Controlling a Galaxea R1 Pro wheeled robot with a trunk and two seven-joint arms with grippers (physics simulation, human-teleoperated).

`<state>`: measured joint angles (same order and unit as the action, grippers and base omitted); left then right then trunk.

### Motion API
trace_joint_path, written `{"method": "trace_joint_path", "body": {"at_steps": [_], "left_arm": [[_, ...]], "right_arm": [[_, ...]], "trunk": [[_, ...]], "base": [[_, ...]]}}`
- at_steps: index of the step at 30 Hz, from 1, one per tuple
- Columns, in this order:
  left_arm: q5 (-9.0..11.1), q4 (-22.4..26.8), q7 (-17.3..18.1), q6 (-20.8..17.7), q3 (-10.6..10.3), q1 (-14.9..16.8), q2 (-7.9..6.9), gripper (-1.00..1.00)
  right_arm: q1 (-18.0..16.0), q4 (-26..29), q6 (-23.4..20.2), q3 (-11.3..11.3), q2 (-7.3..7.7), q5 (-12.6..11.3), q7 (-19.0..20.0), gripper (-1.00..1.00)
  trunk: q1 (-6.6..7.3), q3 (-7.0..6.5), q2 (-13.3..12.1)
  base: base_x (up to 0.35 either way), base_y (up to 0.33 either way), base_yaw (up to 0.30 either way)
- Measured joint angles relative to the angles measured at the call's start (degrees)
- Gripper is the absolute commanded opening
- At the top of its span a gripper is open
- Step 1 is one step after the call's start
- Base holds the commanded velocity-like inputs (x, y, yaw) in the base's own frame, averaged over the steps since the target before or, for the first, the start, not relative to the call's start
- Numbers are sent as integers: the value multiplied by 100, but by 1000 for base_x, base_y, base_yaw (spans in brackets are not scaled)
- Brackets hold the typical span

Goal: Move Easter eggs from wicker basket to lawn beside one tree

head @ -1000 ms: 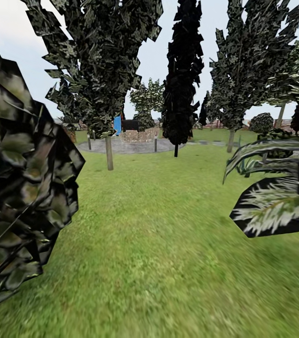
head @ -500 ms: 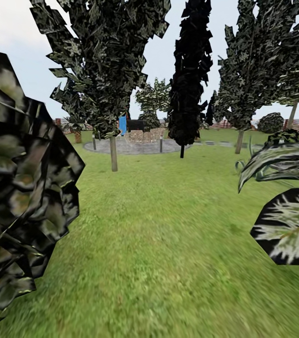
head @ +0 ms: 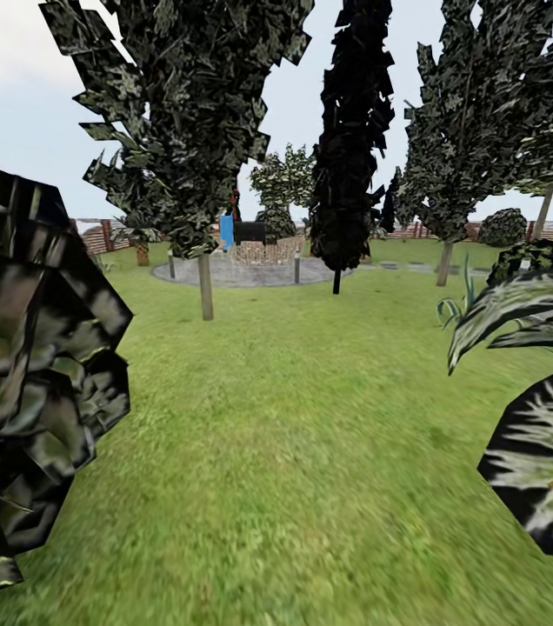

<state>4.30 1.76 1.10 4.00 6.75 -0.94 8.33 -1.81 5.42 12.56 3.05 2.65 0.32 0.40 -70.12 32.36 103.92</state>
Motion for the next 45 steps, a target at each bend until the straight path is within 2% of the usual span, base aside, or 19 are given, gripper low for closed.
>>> {"method": "trace_joint_path", "body": {"at_steps": [12,45], "left_arm": [[0,0,1,0,-2,0,0,100],[-1,0,9,0,-6,0,0,100]], "right_arm": [[0,-6,0,0,0,0,0,100],[0,-9,-1,0,0,0,0,100]], "trunk": [[0,0,0],[0,0,0]], "base": [[312,-82,0],[324,-2,0]]}}
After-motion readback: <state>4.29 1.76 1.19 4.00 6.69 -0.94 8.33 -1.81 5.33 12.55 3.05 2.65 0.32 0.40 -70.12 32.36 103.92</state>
